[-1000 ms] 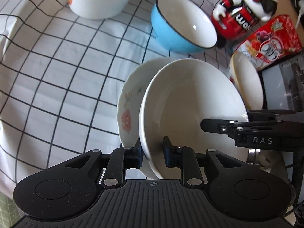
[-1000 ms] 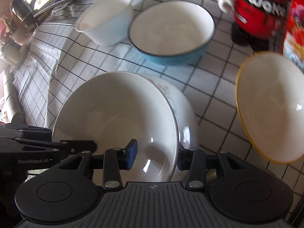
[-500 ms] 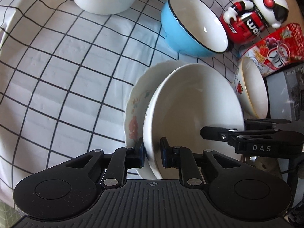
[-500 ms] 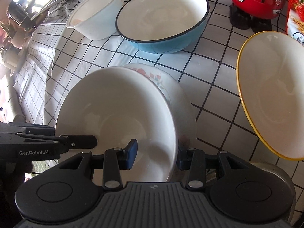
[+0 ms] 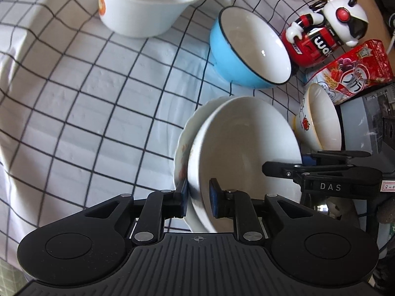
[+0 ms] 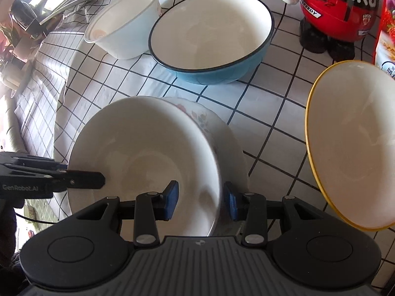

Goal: Organize plates and bowls
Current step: 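Move both tools to the stainless steel bowl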

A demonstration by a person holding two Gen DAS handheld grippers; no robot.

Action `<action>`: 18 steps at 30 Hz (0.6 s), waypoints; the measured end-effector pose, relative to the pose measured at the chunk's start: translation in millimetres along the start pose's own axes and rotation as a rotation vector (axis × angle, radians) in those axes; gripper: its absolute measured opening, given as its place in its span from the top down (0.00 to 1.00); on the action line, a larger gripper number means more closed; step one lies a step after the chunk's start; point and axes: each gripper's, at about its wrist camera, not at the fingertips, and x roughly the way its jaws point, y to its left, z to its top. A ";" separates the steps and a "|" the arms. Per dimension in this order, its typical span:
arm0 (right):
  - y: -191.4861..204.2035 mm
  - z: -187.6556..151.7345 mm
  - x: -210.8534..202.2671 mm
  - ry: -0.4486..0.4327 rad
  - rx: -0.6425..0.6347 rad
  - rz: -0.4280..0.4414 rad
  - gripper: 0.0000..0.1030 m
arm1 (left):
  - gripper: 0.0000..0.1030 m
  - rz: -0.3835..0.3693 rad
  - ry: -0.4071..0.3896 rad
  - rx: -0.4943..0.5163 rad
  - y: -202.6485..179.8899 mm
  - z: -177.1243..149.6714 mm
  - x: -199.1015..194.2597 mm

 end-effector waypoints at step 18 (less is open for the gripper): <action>-5.0 -125.0 -142.8 -0.610 0.356 -0.387 0.33 | 0.81 -0.174 -0.243 0.473 -83.1 9.3 -49.5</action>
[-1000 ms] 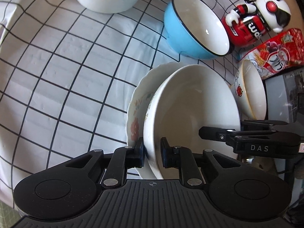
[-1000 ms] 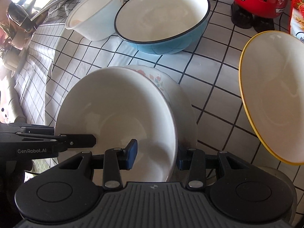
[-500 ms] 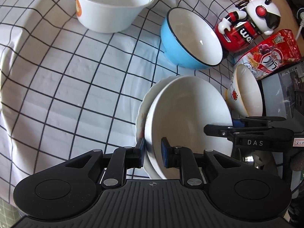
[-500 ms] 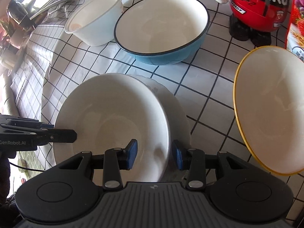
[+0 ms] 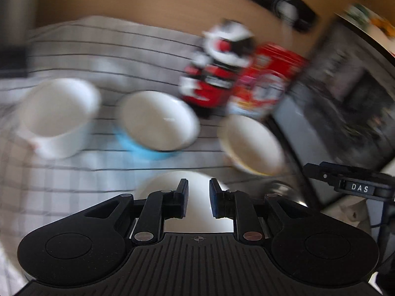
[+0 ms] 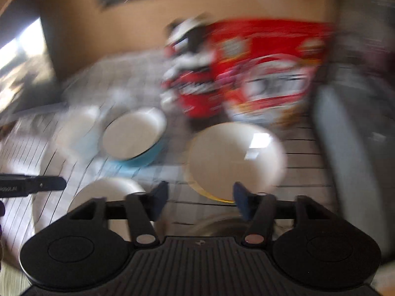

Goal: Organize plates and bowls
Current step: 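Move both tools to the stainless steel bowl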

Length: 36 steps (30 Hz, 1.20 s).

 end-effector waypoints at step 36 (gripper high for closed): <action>-76.1 -149.1 19.6 0.025 0.460 -0.079 0.55 | 0.69 0.026 0.533 0.440 -128.7 -13.1 210.8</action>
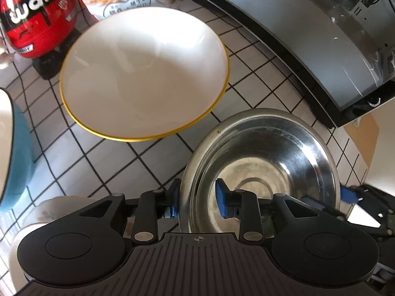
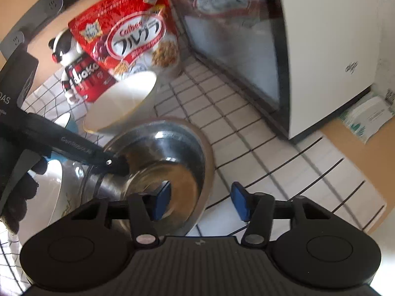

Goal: Organize plates and bowls
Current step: 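Grip the steel bowl rim with both grippers and lift it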

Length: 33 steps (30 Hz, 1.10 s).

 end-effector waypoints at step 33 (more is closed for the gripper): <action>18.1 47.1 -40.3 -0.029 -0.214 -0.019 0.75 | 0.79 -0.112 -0.204 -0.175 -11.8 -36.8 -95.7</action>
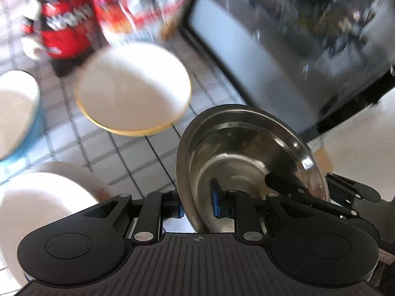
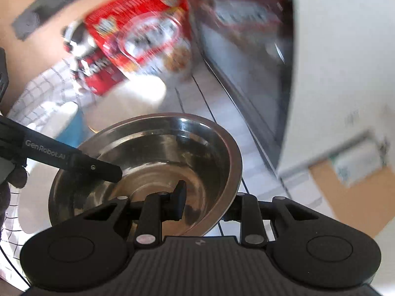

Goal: Organize plates and bowls
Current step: 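Grip the steel bowl rim with both grippers and lift it, then lower the steel bowl into the white bowl with both grippers and release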

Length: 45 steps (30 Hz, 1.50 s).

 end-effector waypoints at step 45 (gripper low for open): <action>202.6 6.4 88.1 0.136 -0.618 0.330 0.75 | 0.79 0.271 -0.257 -0.545 137.3 -138.7 -69.6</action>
